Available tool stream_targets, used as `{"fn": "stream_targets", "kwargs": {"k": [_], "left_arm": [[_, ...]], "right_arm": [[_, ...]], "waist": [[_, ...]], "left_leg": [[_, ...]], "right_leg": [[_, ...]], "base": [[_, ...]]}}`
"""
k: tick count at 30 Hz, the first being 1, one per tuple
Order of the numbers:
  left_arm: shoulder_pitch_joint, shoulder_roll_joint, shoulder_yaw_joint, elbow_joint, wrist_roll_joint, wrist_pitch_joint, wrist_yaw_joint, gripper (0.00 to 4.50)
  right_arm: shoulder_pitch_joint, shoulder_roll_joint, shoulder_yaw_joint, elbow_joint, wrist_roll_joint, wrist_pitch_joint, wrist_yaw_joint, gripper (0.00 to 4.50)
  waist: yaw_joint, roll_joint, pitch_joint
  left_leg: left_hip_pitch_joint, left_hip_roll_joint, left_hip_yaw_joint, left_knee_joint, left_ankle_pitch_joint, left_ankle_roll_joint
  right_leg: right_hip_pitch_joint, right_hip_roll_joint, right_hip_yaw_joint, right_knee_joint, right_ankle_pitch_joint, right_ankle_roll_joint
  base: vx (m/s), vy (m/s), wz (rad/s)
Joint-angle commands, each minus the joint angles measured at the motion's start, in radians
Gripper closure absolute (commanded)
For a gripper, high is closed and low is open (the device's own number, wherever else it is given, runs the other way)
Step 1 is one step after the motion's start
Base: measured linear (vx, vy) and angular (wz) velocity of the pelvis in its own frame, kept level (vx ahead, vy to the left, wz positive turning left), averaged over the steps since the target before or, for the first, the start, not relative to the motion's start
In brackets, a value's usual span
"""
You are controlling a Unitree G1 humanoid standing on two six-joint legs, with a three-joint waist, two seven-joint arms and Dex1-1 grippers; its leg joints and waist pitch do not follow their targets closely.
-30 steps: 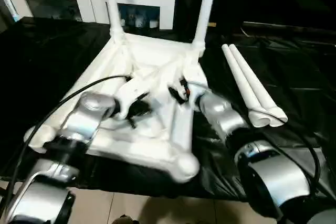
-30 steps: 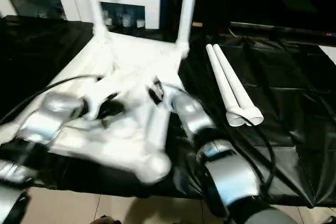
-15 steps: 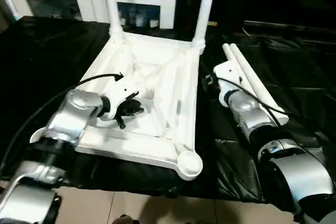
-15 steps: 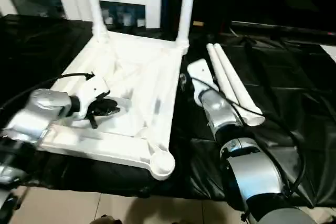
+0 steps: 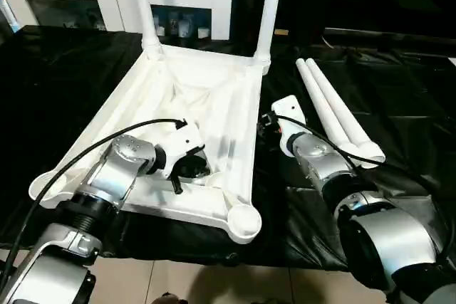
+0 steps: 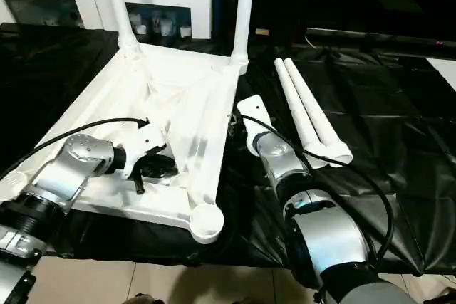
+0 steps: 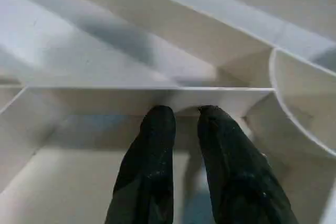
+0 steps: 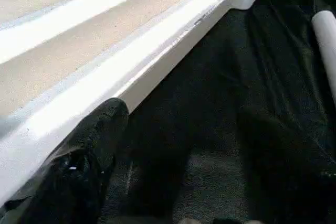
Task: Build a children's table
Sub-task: Rotate table base
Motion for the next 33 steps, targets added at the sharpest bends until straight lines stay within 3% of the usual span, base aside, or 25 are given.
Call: {"fn": "stream_targets", "kwargs": {"k": [1,4,5,7,8,11,12,13,14,19,21,23,24,25,26,27,28,29,31,32,33], "left_arm": [[-0.032,-0.034,-0.004,0.015,-0.005,-0.003,0.034,3.48],[-0.058,-0.04,0.015,0.038,-0.003,-0.013,0.069,3.48],[-0.065,-0.04,0.02,0.042,-0.002,-0.015,0.075,3.48],[-0.069,-0.038,0.026,0.038,-0.001,-0.013,0.08,3.48],[-0.071,-0.037,0.028,0.032,-0.002,-0.01,0.081,3.48],[-0.073,-0.035,0.03,0.027,-0.004,-0.007,0.081,3.48],[-0.073,-0.035,0.032,0.023,-0.004,-0.008,0.085,3.48],[-0.075,-0.035,0.036,0.025,-0.002,-0.012,0.095,3.48],[-0.076,-0.035,0.038,0.027,-0.002,-0.014,0.098,3.48],[-0.117,-0.037,0.063,0.099,0.026,-0.059,0.215,3.48],[-0.137,-0.026,0.074,0.131,0.049,-0.073,0.272,3.48],[-0.137,-0.021,0.083,0.125,0.046,-0.076,0.277,3.48],[-0.131,-0.011,0.114,0.096,0.025,-0.079,0.282,3.48],[-0.131,-0.011,0.114,0.096,0.025,-0.079,0.282,3.48],[-0.118,-0.01,0.173,0.056,-0.019,-0.092,0.305,3.48],[-0.111,-0.018,0.208,0.04,-0.046,-0.099,0.322,3.48],[-0.111,-0.018,0.208,0.04,-0.046,-0.099,0.322,3.48],[-0.096,-0.045,0.278,0.01,-0.11,-0.105,0.362,3.2],[-0.074,-0.07,0.317,-0.025,-0.16,-0.106,0.371,3.13],[-0.06,-0.086,0.328,-0.043,-0.18,-0.099,0.376,3.0],[-0.06,-0.086,0.328,-0.043,-0.18,-0.099,0.376,3.0]], "right_arm": [[-0.045,0.046,0.007,0.004,0.0,-0.01,0.026,0.59],[-0.073,0.082,0.012,0.013,-0.008,-0.025,0.039,0.59],[-0.081,0.091,0.011,0.017,-0.009,-0.027,0.038,0.59],[-0.088,0.101,0.011,0.02,-0.01,-0.03,0.033,0.59],[-0.094,0.11,0.011,0.022,-0.009,-0.037,0.038,0.59],[-0.101,0.119,0.011,0.025,-0.011,-0.043,0.044,0.59],[-0.104,0.122,0.011,0.027,-0.014,-0.045,0.036,0.59],[-0.108,0.123,0.009,0.029,-0.016,-0.049,0.028,0.59],[-0.109,0.123,0.008,0.03,-0.016,-0.05,0.025,0.59],[-0.117,0.103,-0.013,0.027,-0.012,-0.082,-0.002,0.59],[-0.112,0.069,-0.032,0.011,0.003,-0.115,0.001,0.59],[-0.109,0.057,-0.042,0.0,0.014,-0.121,0.011,0.59],[-0.095,0.03,-0.069,-0.034,0.045,-0.13,0.041,0.59],[-0.095,0.03,-0.069,-0.034,0.045,-0.13,0.041,0.59],[-0.069,-0.004,-0.109,-0.091,0.092,-0.124,0.083,0.59],[-0.055,-0.017,-0.126,-0.12,0.113,-0.114,0.098,0.59],[-0.055,-0.017,-0.126,-0.12,0.113,-0.114,0.098,0.59],[-0.024,-0.048,-0.148,-0.173,0.135,-0.084,0.093,0.42],[-0.001,-0.081,-0.162,-0.204,0.137,-0.052,0.069,0.32],[0.008,-0.101,-0.171,-0.211,0.138,-0.038,0.06,0.23],[0.008,-0.101,-0.171,-0.211,0.138,-0.038,0.06,0.23]], "waist": [[0.003,0.014,-0.071],[0.0,0.01,-0.072],[-0.004,0.003,-0.07],[-0.004,0.008,-0.071],[-0.008,0.004,-0.073],[0.001,0.011,-0.074],[0.002,0.006,-0.074],[0.008,0.007,-0.074],[0.009,0.008,-0.073],[0.019,0.006,-0.073],[0.024,0.015,-0.073],[0.025,0.008,-0.073],[0.026,0.03,-0.073],[0.024,0.021,-0.074],[0.026,0.022,-0.075],[0.028,0.036,-0.075],[0.027,0.03,-0.076],[0.027,0.033,-0.078],[0.029,0.031,-0.077],[0.032,0.041,-0.079],[0.029,0.033,-0.077]], "left_leg": [[0.017,0.081,-0.042,-0.072,-0.163,-0.006],[0.014,0.078,-0.042,-0.07,-0.162,-0.001],[0.012,0.079,-0.043,-0.071,-0.165,0.002],[0.013,0.08,-0.044,-0.069,-0.159,0.003],[0.012,0.081,-0.043,-0.069,-0.149,0.01],[0.017,0.087,-0.042,-0.07,-0.112,0.022],[0.018,0.087,-0.04,-0.071,-0.103,0.023],[0.028,0.087,-0.036,-0.071,-0.097,0.021],[0.029,0.086,-0.035,-0.071,-0.097,0.02],[0.025,0.081,-0.035,-0.073,-0.124,-0.001],[0.025,0.08,-0.037,-0.072,-0.136,-0.012],[0.022,0.081,-0.037,-0.072,-0.13,-0.01],[0.022,0.08,-0.038,-0.072,-0.14,-0.014],[0.023,0.081,-0.036,-0.071,-0.146,-0.012],[0.022,0.079,-0.038,-0.069,-0.134,-0.006],[0.019,0.082,-0.039,-0.068,-0.134,-0.001],[0.019,0.082,-0.038,-0.068,-0.13,0.003],[0.02,0.079,-0.037,-0.066,-0.116,0.01],[0.017,0.078,-0.037,-0.064,-0.107,0.023],[0.015,0.075,-0.037,-0.06,-0.103,0.028],[0.013,0.072,-0.035,-0.06,-0.111,0.037]], "right_leg": [[0.054,-0.105,0.08,-0.068,-0.128,-0.234],[0.055,-0.108,0.081,-0.07,-0.139,-0.235],[0.056,-0.109,0.081,-0.072,-0.157,-0.228],[0.055,-0.111,0.081,-0.07,-0.157,-0.229],[0.054,-0.11,0.082,-0.068,-0.14,-0.234],[0.05,-0.109,0.081,-0.06,-0.076,-0.248],[0.05,-0.107,0.081,-0.057,-0.06,-0.249],[0.042,-0.103,0.08,-0.055,-0.038,-0.25],[0.04,-0.102,0.081,-0.054,-0.032,-0.25],[0.046,-0.104,0.085,-0.057,-0.061,-0.223],[0.047,-0.106,0.086,-0.059,-0.073,-0.214],[0.051,-0.106,0.085,-0.058,-0.062,-0.216],[0.049,-0.105,0.085,-0.058,-0.055,-0.219],[0.05,-0.104,0.085,-0.059,-0.046,-0.221],[0.053,-0.102,0.084,-0.052,-0.023,-0.23],[0.056,-0.105,0.084,-0.052,0.005,-0.236],[0.057,-0.102,0.083,-0.051,0.026,-0.24],[0.057,-0.098,0.081,-0.046,0.06,-0.255],[0.061,-0.099,0.081,-0.047,0.078,-0.271],[0.061,-0.1,0.08,-0.046,0.073,-0.282],[0.061,-0.097,0.079,-0.053,0.045,-0.278]], "base": [[0.0,0.0,0.0],[0.0,0.0,0.0],[0.0,0.0,0.0],[0.0,0.0,0.0],[0.0,0.0,0.0],[0.0,0.0,0.0],[0.0,0.0,0.0],[0.0,0.0,0.0],[0.0,0.0,0.0],[0.0,0.0,0.0],[0.0,0.0,0.0],[0.0,0.0,0.0],[0.0,0.0,0.0],[0.0,0.0,0.0],[0.0,0.0,0.0],[0.0,0.0,0.0],[0.0,0.0,0.0],[0.0,0.0,0.0],[0.0,0.0,0.0],[0.0,0.0,0.0],[0.0,0.0,0.0]]}}
